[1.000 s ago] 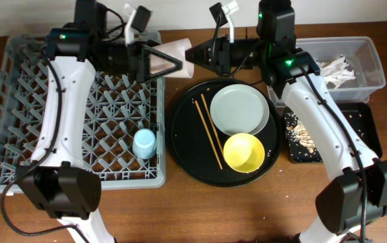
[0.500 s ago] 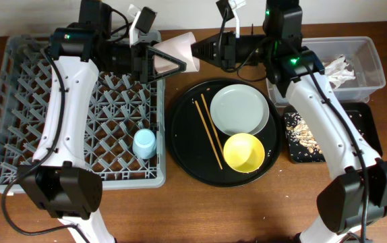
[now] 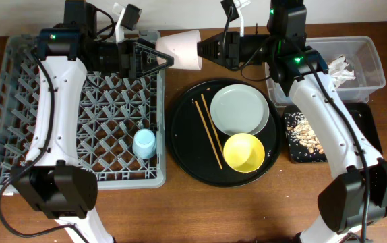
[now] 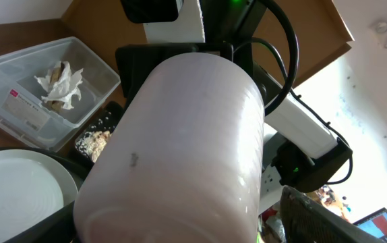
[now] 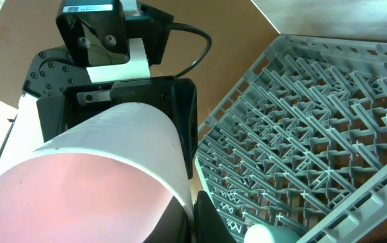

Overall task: Sort waste into correct bins and load items into the dishwasher rack
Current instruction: 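Hand the pink cup from the right gripper to the left gripper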

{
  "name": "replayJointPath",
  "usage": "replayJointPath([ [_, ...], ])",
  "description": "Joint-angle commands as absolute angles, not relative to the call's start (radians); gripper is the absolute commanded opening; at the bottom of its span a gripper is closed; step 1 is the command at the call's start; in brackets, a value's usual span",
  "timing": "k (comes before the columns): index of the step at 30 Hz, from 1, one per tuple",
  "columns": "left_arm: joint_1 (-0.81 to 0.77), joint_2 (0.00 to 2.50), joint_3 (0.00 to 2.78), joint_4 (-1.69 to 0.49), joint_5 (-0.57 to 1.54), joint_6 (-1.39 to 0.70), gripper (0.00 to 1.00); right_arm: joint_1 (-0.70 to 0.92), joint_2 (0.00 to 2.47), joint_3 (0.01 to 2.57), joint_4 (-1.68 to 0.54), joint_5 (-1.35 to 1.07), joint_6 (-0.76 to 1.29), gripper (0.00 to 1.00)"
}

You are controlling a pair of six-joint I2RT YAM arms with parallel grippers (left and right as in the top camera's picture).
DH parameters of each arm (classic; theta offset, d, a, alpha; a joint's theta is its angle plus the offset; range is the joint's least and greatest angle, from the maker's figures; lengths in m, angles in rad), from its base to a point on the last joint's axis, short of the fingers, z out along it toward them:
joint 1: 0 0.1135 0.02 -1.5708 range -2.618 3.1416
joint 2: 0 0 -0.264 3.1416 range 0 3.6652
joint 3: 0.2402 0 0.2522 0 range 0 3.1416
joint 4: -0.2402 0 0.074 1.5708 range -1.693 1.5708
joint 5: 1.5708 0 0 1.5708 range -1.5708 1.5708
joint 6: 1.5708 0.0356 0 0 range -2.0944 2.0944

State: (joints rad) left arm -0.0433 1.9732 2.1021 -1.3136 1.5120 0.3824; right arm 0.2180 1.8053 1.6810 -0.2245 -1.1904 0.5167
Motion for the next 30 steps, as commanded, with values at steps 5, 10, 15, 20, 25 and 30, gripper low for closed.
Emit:
replayJointPath([
  [5,-0.033,1.969,2.113,-1.310,1.574,0.398,0.84,0.257,1.809,1.683,-0.227,-1.102,0.501,0.04],
  [10,-0.033,1.969,2.113,-1.320,1.574,0.398,0.83,0.277,1.813,1.683,-0.227,-1.079,0.495,0.04],
  [15,-0.033,1.969,2.113,-1.320,1.574,0.398,0.82,0.285,1.826,1.683,-0.219,-1.079,0.495,0.04],
  [20,-0.033,1.969,2.113,-1.320,1.574,0.398,0.70,0.288,1.828,1.683,-0.197,-1.080,0.495,0.06],
  [25,-0.033,1.969,2.113,-1.317,1.572,0.399,0.66,0.288,1.828,1.683,-0.197,-1.080,0.495,0.21],
  [30,-0.033,1.969,2.113,-1.293,1.563,0.399,0.65,0.288,1.828,1.683,-0.198,-1.080,0.495,0.52],
])
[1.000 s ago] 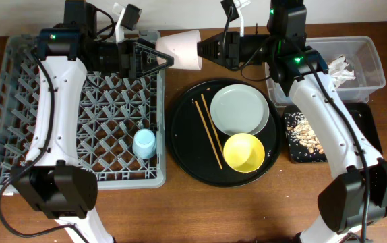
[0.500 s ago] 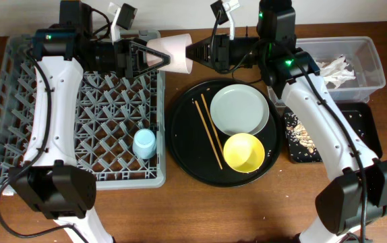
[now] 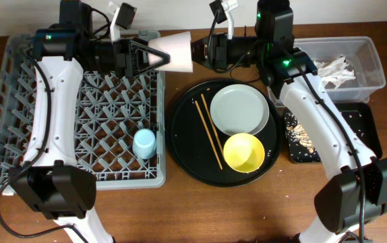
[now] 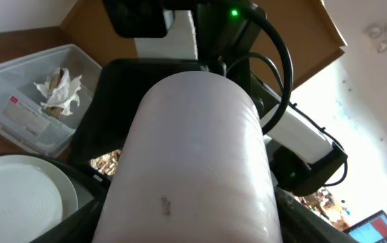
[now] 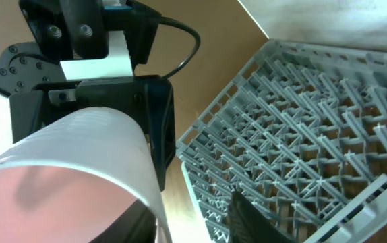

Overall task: Sort waste into correct bins and load items into the dishwasher rack
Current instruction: 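Hand the pink cup from the right gripper to the left gripper, then place the pink cup upside down in the dish rack with left gripper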

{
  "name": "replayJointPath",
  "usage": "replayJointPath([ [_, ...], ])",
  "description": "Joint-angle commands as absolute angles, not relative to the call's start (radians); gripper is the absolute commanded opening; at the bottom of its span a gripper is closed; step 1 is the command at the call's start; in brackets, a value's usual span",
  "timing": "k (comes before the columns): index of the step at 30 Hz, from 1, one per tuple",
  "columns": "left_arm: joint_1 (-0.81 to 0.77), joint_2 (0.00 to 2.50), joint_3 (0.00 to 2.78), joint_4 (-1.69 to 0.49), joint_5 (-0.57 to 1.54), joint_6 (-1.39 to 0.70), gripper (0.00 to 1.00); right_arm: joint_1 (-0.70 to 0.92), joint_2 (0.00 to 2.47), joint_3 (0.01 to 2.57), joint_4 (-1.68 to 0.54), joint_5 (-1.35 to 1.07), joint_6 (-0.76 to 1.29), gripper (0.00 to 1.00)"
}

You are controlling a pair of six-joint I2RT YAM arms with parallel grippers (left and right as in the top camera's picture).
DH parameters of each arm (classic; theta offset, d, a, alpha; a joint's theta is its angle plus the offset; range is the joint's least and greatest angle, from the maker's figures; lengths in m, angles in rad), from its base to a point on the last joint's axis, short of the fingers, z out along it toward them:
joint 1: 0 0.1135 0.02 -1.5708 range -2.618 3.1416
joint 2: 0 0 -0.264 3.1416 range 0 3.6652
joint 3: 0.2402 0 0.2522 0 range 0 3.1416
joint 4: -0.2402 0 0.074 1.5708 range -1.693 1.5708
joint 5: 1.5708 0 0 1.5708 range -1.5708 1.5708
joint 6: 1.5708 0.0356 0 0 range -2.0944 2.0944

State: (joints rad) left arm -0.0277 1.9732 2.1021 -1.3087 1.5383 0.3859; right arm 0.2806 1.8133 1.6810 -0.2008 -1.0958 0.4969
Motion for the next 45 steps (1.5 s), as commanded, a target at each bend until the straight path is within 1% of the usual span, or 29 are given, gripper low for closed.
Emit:
replayJointPath([
  [1,-0.033,1.969,2.113,-1.289,1.550,0.399,0.64,0.288,1.828,1.683,-0.198,-1.080,0.495,0.59],
  [2,-0.030,1.969,2.113,-1.281,1.525,0.398,0.63,0.287,1.828,1.683,-0.199,-1.079,0.495,0.68],
  [3,-0.027,1.969,2.113,-1.274,1.491,0.398,0.62,0.285,1.828,1.683,-0.205,-1.079,0.495,0.75],
  [4,-0.022,1.969,2.113,-1.271,1.424,0.398,0.61,0.276,1.828,1.683,-0.217,-1.076,0.495,0.79],
  [7,-0.001,1.969,2.113,-1.261,1.192,0.358,0.61,0.222,1.828,1.683,-0.339,-1.014,0.484,0.82],
  [11,0.008,1.969,2.116,-1.209,0.916,0.233,0.61,0.142,1.828,1.683,-0.509,-0.947,0.430,0.83],
  [12,0.006,1.969,2.119,-1.196,0.781,0.191,0.61,0.122,1.828,1.683,-0.559,-0.914,0.417,0.84],
  [13,-0.004,1.969,2.121,-1.184,0.580,0.137,0.60,0.098,1.828,1.683,-0.632,-0.867,0.392,0.86],
  [15,-0.038,1.969,2.137,-1.172,0.298,0.053,0.59,0.083,1.828,1.683,-0.709,-0.807,0.365,0.87],
  [17,-0.094,1.969,2.154,-1.176,0.108,0.052,0.59,0.084,1.828,1.683,-0.775,-0.741,0.343,0.88],
  [18,-0.126,1.969,2.156,-1.187,0.025,0.052,0.60,0.085,1.828,1.683,-0.791,-0.727,0.335,0.93],
  [20,-0.197,1.974,2.155,-1.248,-0.152,0.029,0.61,0.086,1.828,1.683,-0.826,-0.720,0.310,0.93],
  [23,-0.236,1.993,2.155,-1.312,-0.184,0.014,0.61,0.086,1.828,1.683,-0.850,-0.720,0.291,0.94],
  [27,-0.231,2.053,2.154,-1.359,-0.180,-0.034,0.61,0.086,1.828,1.683,-0.877,-0.707,0.284,0.94],
  [30,-0.229,2.117,2.154,-1.351,-0.167,-0.034,0.61,0.086,1.828,1.683,-0.902,-0.694,0.265,0.94],
  [33,-0.229,2.183,2.154,-1.324,-0.089,-0.007,0.61,0.086,1.828,1.683,-0.916,-0.690,0.265,0.95],
  [39,-0.223,2.254,2.154,-1.321,-0.094,-0.008,0.61,0.086,1.828,1.683,-0.941,-0.668,0.265,0.94],
  [41,-0.222,2.273,2.154,-1.323,-0.093,-0.008,0.71,0.087,1.828,1.683,-0.946,-0.667,0.265,0.95],
  [42,-0.222,2.279,2.154,-1.321,-0.093,-0.009,0.82,0.087,1.828,1.683,-0.947,-0.655,0.265,0.95],
  [43,-0.222,2.280,2.154,-1.320,-0.089,-0.012,0.87,0.088,1.828,1.683,-0.949,-0.641,0.265,0.99],
  [44,-0.221,2.280,2.154,-1.317,-0.089,-0.016,0.92,0.091,1.828,1.683,-0.952,-0.624,0.265,0.99],
  [45,-0.220,2.279,2.160,-1.317,-0.081,-0.016,0.93,0.093,1.828,1.683,-0.955,-0.611,0.265,0.98],
])
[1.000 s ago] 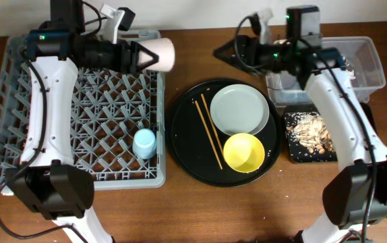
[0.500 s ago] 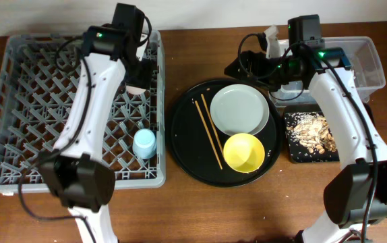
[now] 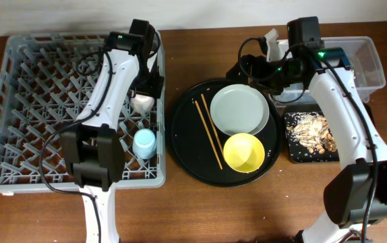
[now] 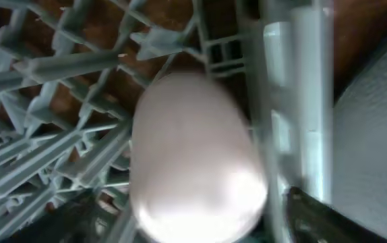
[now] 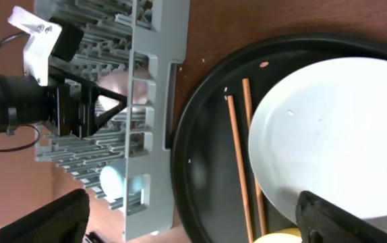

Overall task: Sort waste into correct bins and load items into the dishwasher rack
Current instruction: 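Place the pink cup upside down in the dish rack with left gripper, then grasp the yellow bowl rim with the right gripper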

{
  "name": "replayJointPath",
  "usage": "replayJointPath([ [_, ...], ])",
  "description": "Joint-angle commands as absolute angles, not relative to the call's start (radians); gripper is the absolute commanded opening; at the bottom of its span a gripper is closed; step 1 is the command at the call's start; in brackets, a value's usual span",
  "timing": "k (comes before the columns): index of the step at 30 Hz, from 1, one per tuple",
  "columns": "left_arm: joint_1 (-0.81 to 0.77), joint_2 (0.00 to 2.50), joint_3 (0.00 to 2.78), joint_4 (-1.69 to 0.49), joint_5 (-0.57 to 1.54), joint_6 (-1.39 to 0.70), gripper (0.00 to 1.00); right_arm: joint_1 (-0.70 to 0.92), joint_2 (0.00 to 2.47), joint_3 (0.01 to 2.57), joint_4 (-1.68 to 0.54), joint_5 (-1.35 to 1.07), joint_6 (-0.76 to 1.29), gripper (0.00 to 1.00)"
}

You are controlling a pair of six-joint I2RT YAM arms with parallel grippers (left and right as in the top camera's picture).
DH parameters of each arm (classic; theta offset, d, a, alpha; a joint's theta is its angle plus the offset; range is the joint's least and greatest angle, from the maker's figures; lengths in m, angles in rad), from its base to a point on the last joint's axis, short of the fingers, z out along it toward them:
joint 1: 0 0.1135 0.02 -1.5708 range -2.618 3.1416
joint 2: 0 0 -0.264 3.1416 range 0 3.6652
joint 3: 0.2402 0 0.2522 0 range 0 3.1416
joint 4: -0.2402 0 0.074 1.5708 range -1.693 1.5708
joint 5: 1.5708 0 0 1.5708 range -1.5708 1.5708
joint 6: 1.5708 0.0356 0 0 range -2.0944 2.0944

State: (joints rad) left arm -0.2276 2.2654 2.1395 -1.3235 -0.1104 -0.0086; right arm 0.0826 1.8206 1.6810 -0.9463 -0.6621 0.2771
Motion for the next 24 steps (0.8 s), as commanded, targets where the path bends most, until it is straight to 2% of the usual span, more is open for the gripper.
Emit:
replayJointPath([
  [1,-0.219,2.279,2.168,-1.318,-0.069,-0.016,0.94,0.094,1.828,1.683,-0.959,-0.604,0.265,0.98],
  [6,-0.218,2.278,2.294,-1.362,0.027,-0.016,0.94,0.098,1.827,1.683,-0.982,-0.587,0.258,0.98],
  [9,-0.219,2.278,2.481,-1.451,0.127,-0.015,0.94,0.098,1.798,1.684,-1.061,-0.554,0.197,0.99],
  [13,-0.218,2.278,2.737,-1.587,0.215,-0.016,0.94,0.105,1.687,1.684,-1.201,-0.347,0.209,0.90],
  [18,-0.217,2.278,2.844,-1.668,0.218,-0.031,0.94,0.163,1.663,1.664,-1.391,-0.067,0.348,0.89],
  [24,-0.213,2.278,2.843,-1.660,0.213,-0.030,0.96,0.242,1.665,1.426,-1.301,0.006,0.444,0.87],
])
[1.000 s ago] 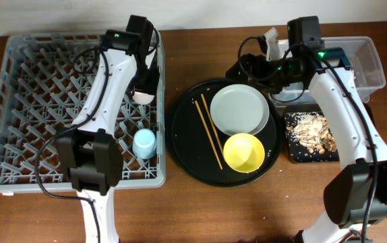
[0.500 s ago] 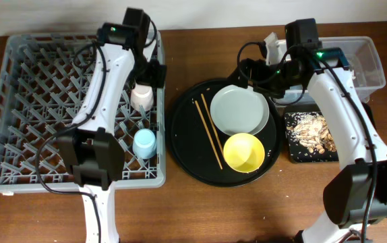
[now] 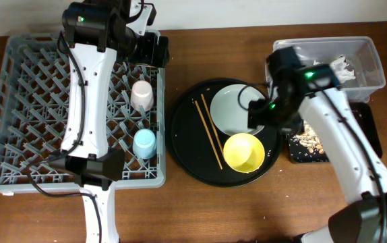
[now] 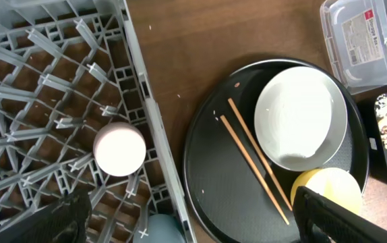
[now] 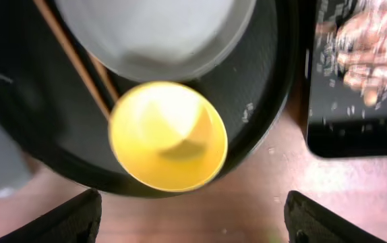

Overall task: Sort waste into correct bins and load items into the dishwasher rack
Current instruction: 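Grasp the yellow bowl rim with the right gripper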

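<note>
A pink cup (image 3: 141, 94) (image 4: 119, 150) stands upside down in the grey dishwasher rack (image 3: 25, 81), by its right edge. A light blue cup (image 3: 144, 143) is two cells nearer the front. My left gripper (image 3: 154, 48) (image 4: 193, 226) hangs open high above the rack's right rim, holding nothing. On the black round tray (image 3: 187, 145) lie a white plate (image 3: 234, 108), a yellow bowl (image 3: 243, 152) (image 5: 168, 135) and a pair of chopsticks (image 3: 210, 131) (image 4: 254, 162). My right gripper (image 3: 259, 115) (image 5: 193, 223) is open above the bowl.
A clear plastic bin (image 3: 365, 67) with crumpled tissue stands at the back right. In front of it is a black square tray of food scraps (image 3: 308, 142) (image 5: 355, 74). The rack fills the left half of the table.
My left gripper was low in the rack around the pink cup; now it is raised and open, and the cup stands alone. My right gripper moved from the plate's far side to above the yellow bowl.
First both grippers met on the pink cup in the air between rack and tray. A second later it was still there, by the rack's back corner. Then the left gripper had it down in the rack, the right arm back over the tray. Now it rests inverted there.
</note>
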{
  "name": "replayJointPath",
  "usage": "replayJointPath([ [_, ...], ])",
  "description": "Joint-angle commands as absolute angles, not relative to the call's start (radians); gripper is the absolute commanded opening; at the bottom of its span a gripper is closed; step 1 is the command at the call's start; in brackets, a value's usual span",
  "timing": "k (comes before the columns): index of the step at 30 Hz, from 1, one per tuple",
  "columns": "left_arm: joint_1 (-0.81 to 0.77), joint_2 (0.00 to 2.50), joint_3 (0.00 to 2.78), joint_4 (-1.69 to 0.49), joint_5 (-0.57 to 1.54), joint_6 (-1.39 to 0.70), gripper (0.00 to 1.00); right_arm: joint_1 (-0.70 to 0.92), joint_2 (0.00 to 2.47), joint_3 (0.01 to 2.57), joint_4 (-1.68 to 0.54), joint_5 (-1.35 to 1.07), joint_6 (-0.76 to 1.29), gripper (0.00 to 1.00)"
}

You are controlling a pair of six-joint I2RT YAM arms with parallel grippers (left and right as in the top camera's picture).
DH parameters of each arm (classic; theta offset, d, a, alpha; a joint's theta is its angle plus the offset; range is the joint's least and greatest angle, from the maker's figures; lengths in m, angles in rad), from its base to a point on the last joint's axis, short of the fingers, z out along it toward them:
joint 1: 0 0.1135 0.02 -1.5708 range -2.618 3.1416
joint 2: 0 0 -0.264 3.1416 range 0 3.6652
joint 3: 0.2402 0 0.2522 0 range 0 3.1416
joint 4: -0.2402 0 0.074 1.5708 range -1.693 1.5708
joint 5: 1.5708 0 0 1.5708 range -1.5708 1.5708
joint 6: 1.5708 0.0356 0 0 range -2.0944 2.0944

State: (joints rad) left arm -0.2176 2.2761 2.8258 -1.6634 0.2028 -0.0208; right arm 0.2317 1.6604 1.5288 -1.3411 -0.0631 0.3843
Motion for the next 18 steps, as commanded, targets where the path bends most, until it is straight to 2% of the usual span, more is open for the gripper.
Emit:
replayJointPath([
  [1,-0.213,2.278,2.843,-1.659,0.213,-0.030,0.96,0.242,1.665,1.390,-1.276,0.005,0.448,0.86],
  [4,-0.213,2.278,2.843,-1.658,0.213,-0.030,0.96,0.242,1.665,1.281,-1.172,0.006,0.451,0.70],
  [8,-0.213,2.278,2.843,-1.648,0.213,-0.030,0.96,0.242,1.674,1.187,-1.061,0.006,0.451,0.41],
  [16,-0.213,2.278,2.843,-1.647,0.213,-0.030,0.97,0.242,1.692,1.086,-0.936,0.013,0.450,0.31],
  [18,-0.213,2.278,2.843,-1.646,0.213,-0.030,0.97,0.242,1.692,1.078,-0.917,0.013,0.450,0.25],
])
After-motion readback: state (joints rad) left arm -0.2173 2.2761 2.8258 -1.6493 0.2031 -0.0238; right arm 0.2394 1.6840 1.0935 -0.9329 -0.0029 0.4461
